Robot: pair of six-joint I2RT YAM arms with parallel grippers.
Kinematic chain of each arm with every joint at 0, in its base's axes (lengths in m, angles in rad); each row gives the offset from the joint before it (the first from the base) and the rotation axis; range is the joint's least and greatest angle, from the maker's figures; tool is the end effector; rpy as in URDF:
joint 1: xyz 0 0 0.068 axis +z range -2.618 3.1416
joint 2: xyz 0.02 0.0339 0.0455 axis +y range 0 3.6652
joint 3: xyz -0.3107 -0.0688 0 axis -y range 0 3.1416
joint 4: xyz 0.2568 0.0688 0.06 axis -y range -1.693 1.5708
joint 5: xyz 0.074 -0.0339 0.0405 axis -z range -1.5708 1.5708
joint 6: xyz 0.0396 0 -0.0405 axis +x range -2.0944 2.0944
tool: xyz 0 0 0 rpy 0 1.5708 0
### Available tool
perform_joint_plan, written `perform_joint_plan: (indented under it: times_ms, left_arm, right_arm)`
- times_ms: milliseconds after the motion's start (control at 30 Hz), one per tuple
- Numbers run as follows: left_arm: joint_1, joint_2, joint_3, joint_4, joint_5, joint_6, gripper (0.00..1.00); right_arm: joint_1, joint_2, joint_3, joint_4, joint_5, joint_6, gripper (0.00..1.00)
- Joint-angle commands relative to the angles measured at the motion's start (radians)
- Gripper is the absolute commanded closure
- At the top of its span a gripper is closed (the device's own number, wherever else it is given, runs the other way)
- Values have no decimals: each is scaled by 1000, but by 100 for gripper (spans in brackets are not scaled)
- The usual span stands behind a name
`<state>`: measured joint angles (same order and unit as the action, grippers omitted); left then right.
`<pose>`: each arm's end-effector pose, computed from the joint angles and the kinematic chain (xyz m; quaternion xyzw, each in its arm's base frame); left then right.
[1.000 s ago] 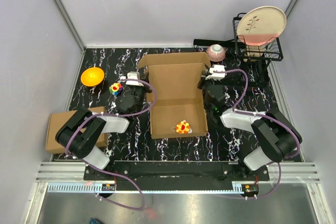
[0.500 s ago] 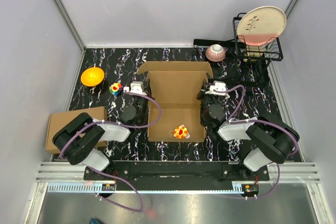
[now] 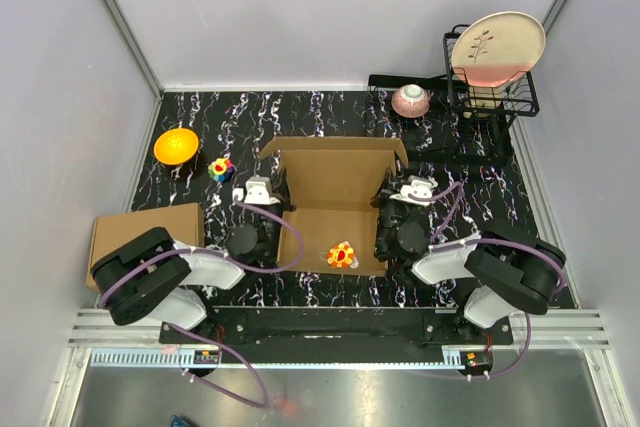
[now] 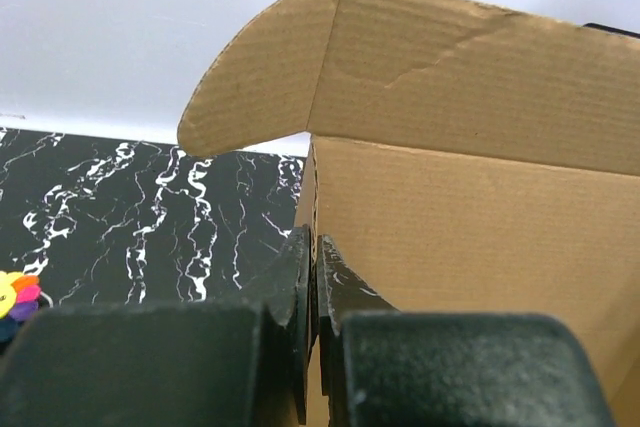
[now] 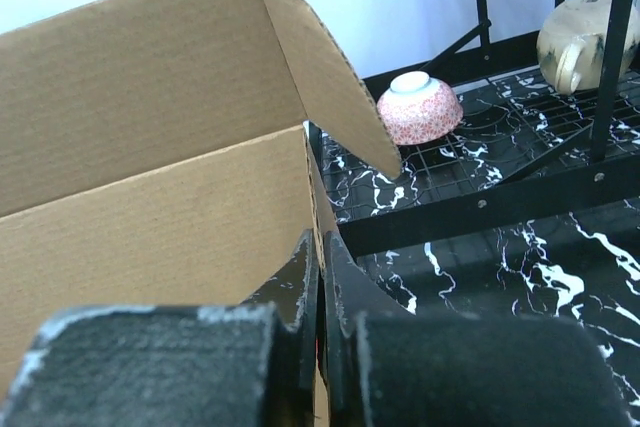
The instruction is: Fold the paper box
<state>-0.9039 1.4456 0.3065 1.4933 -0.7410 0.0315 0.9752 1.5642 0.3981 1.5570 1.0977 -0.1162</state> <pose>0.1694 -0.1720 0.2494 -0.0251 0.6094 -0.1356 0.7807 0.1747 0.1949 0.2468 0.1242 0.6307 0.0313 0.7654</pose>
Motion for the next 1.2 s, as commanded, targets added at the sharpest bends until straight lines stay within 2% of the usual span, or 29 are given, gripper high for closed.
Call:
perform_joint_plan:
  times_ms: [0, 367, 400, 433, 500, 533, 667, 733, 767, 900, 1167]
  left_arm:
    - [-99, 30, -113, 173, 57, -65, 100]
    - [-170, 21, -233, 173, -52, -136, 96]
    - [-173, 19, -234, 173, -60, -134, 94]
    - [-176, 18, -236, 173, -61, -133, 93]
    - [-190, 13, -242, 173, -72, -131, 90]
    - [-194, 9, -245, 174, -77, -131, 89]
    - [-217, -2, -257, 173, -113, -113, 82]
    - [-220, -13, -265, 171, -129, -105, 79]
    - [-228, -14, -264, 171, -135, -91, 78]
    - [-239, -21, -270, 170, -181, -70, 75]
    - [-248, 18, -270, 171, -204, -71, 75]
  right_arm:
    - [126, 92, -102, -69, 22, 70, 100]
    - [296, 174, -114, -72, 180, 110, 100]
    - [306, 175, -113, -72, 191, 104, 98]
    - [316, 172, -105, -72, 214, 80, 88]
    - [339, 162, -99, -71, 235, 52, 75]
    - [347, 142, -97, -71, 252, 26, 64]
    - [382, 62, -91, -69, 292, -71, 42]
    - [405, 8, -82, -69, 313, -150, 35]
    - [414, -10, -78, -71, 321, -181, 29]
    - [476, -113, -51, -71, 373, -339, 21]
    - [566, -257, -71, -60, 475, -439, 18]
